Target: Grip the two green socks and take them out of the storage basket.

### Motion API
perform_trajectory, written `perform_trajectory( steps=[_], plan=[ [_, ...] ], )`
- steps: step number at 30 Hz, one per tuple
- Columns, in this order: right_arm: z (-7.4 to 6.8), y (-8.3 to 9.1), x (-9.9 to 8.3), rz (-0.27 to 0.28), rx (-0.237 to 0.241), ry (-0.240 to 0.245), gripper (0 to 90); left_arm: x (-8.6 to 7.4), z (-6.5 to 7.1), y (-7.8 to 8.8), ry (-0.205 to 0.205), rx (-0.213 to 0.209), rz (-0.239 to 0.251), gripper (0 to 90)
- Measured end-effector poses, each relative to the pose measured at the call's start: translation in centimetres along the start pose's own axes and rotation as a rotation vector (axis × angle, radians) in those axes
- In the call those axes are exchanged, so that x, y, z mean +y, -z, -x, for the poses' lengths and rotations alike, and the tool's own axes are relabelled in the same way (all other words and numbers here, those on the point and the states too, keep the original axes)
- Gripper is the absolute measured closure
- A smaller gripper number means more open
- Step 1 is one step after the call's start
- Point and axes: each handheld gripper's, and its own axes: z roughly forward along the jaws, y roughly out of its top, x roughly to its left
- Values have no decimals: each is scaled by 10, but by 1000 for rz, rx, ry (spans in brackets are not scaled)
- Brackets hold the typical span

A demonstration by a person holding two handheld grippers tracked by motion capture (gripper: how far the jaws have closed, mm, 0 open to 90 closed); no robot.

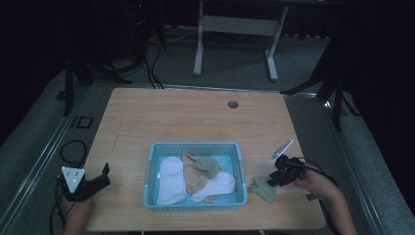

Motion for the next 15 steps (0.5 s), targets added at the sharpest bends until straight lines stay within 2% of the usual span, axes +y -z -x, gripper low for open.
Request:
perform_trajectory(
  steps=[6, 10, 13, 15],
  plan=[
    [-1, 22, 9, 56, -36, 1, 585, 0, 0, 0, 0, 0, 0, 4],
    [-7, 32, 19, 74, -32, 28, 561, 0, 0, 0, 0, 0, 0, 4],
    [-11, 37, 27, 71, -44, 54, 545, 0, 0, 0, 0, 1, -1, 3],
    [-15, 40, 32, 75, -68, 71, 543, 0, 0, 0, 0, 1, 0, 3]
  ],
)
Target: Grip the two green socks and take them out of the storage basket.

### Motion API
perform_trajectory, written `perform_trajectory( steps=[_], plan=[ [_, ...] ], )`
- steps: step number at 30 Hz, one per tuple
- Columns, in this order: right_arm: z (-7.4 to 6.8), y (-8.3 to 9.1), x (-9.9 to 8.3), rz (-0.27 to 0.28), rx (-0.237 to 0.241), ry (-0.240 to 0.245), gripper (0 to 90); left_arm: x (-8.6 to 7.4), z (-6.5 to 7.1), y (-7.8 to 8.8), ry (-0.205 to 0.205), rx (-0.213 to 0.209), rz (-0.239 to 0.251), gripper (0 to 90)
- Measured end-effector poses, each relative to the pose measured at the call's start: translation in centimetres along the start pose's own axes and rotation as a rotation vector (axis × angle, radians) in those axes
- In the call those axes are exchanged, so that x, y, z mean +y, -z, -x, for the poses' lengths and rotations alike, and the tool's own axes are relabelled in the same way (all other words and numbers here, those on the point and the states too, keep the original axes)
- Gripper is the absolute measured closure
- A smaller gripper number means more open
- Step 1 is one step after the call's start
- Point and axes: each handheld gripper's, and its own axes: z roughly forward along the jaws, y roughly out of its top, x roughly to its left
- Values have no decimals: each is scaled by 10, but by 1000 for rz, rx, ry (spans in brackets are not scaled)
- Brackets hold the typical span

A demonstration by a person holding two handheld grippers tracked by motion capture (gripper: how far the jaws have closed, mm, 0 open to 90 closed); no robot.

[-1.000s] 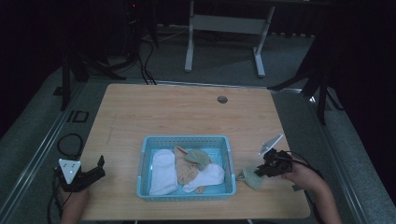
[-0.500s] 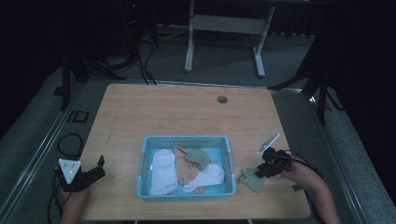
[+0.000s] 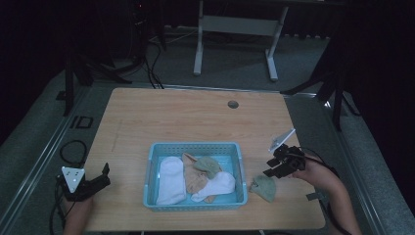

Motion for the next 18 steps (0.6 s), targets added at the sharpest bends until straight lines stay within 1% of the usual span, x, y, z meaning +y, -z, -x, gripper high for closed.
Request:
perform_trajectory(
  steps=[5, 9, 13, 18],
  plan=[
    [-6, 5, 15, 15, -11, 16, 534, 0, 0, 0, 0, 1, 0, 4],
    [-11, 6, 26, 16, -19, 43, 535, 0, 0, 0, 0, 1, 0, 4],
    [-15, 5, 36, 5, -9, 57, 535, 0, 0, 0, 0, -1, -1, 4],
    [-20, 2, 50, 10, -4, 87, 535, 0, 0, 0, 1, 1, -2, 3]
  ],
)
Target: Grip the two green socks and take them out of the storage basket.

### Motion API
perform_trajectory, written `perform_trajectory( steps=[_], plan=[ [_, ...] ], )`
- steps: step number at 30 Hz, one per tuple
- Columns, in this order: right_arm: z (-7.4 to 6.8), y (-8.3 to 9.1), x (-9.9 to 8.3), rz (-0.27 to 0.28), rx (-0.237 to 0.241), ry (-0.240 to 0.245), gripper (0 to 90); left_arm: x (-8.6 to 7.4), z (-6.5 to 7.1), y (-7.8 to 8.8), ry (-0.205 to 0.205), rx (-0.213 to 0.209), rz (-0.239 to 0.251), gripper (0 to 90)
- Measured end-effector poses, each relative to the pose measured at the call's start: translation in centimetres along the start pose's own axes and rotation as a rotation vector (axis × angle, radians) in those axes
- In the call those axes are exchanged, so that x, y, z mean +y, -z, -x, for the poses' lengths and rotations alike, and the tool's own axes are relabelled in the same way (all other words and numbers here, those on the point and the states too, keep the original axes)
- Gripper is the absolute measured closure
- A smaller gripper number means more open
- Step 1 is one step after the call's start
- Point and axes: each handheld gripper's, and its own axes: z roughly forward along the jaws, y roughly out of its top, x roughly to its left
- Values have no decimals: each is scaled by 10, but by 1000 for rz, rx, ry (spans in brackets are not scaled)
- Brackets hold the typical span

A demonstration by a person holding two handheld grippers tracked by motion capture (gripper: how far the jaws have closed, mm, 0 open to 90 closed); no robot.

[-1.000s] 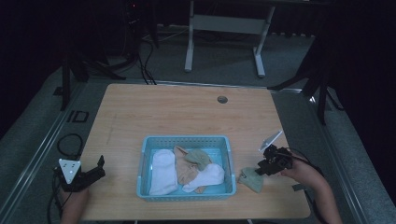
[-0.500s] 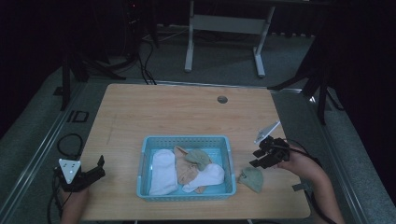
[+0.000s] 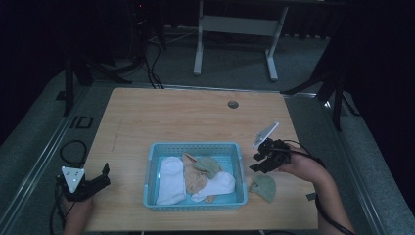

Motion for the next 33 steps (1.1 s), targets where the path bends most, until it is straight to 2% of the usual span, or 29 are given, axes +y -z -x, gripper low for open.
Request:
perform_trajectory(
  steps=[12, 19, 33],
  plan=[
    [-11, -11, 31, 4, 19, 64, 536, 0, 0, 0, -1, -3, 2, 3],
    [-17, -23, 49, 1, 36, 97, 536, 0, 0, 0, -3, -5, 3, 3],
    [-33, -64, 82, -50, 90, 167, 548, 0, 0, 0, -5, -8, 3, 3]
  ],
)
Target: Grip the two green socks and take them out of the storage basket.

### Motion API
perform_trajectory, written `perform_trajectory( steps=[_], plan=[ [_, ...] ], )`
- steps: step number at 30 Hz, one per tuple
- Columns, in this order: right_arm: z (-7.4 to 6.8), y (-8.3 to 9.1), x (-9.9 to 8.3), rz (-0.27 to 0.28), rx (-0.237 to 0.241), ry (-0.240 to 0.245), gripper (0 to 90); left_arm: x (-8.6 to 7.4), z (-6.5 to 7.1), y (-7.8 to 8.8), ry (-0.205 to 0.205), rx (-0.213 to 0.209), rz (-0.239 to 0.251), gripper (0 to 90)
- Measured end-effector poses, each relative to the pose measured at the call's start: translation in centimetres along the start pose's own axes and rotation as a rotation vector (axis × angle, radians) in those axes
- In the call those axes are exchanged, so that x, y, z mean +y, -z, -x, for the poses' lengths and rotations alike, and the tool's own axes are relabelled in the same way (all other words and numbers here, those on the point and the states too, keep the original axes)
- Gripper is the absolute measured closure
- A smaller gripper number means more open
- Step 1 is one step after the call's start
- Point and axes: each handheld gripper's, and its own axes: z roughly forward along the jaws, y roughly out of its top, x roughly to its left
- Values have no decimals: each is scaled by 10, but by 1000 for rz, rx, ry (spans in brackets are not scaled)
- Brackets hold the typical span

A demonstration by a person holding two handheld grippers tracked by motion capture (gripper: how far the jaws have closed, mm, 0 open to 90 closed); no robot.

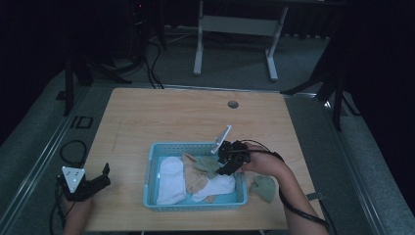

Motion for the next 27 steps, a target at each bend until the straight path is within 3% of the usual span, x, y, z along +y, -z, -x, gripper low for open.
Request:
perform_trajectory(
  steps=[9, 21, 27],
  plan=[
    [0, -22, 15, -23, 8, 19, 571, 0, 0, 0, 0, -1, -1, 3],
    [5, -46, 21, -58, 24, 18, 615, 0, 0, 0, 2, -5, -2, 3],
    [5, -52, 23, -75, 24, 39, 772, 0, 0, 0, 3, -5, -2, 3]
  ],
)
